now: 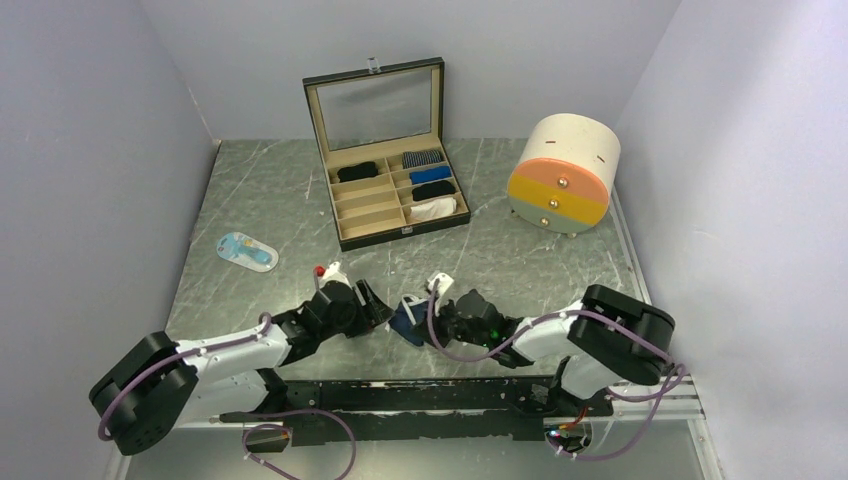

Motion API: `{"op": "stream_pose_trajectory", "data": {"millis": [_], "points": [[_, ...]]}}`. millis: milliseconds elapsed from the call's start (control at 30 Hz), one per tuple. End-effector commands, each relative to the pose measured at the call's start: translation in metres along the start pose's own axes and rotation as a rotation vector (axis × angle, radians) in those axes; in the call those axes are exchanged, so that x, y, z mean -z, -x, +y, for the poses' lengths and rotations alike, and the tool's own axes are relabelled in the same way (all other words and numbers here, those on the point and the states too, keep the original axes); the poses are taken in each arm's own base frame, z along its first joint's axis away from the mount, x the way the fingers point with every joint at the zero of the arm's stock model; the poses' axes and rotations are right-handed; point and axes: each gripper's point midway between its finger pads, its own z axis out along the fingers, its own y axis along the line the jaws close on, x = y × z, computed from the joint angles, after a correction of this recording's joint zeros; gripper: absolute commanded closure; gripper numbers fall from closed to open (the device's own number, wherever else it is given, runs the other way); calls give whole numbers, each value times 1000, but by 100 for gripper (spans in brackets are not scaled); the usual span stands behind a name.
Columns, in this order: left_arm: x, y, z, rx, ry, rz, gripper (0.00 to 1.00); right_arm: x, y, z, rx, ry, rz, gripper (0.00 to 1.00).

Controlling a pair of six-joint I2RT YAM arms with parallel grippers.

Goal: Roll the underwear
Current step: Roll the underwear to the center of the board.

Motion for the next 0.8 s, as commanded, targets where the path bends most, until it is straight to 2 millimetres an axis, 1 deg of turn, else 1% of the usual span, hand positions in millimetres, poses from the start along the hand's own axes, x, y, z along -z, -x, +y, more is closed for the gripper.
{"op": "stream_pose_trajectory", "data": {"millis": [0, 67, 200, 300, 367, 433, 533, 600, 667, 767], "points": [[2, -24, 31, 25, 45, 68, 29, 7, -5, 9, -330, 92, -62, 100], [1, -29, 30, 45, 28, 86, 28, 7, -6, 9, -380, 108, -76, 100], [1, -33, 26, 66, -3, 103, 26, 5, -19, 2, -417, 84, -52, 100], [-1, -36, 24, 59, -8, 123, 25, 7, -20, -1, -442, 90, -64, 99], [-5, -42, 29, 57, 29, 156, 28, 7, -19, -3, -443, 89, -69, 98], [-9, -47, 35, 60, 58, 176, 36, 7, -18, -3, -427, 97, -68, 96], [-13, -52, 44, 68, 89, 186, 44, 5, -18, -3, -400, 100, -57, 94], [-16, -52, 50, 68, 115, 184, 43, 6, -18, -3, -377, 102, -54, 93], [-20, -53, 50, 55, 118, 189, 44, 7, -19, -3, -365, 102, -46, 92], [-27, -54, 44, 41, 98, 204, 44, 6, -20, -1, -334, 116, -31, 90]]}}
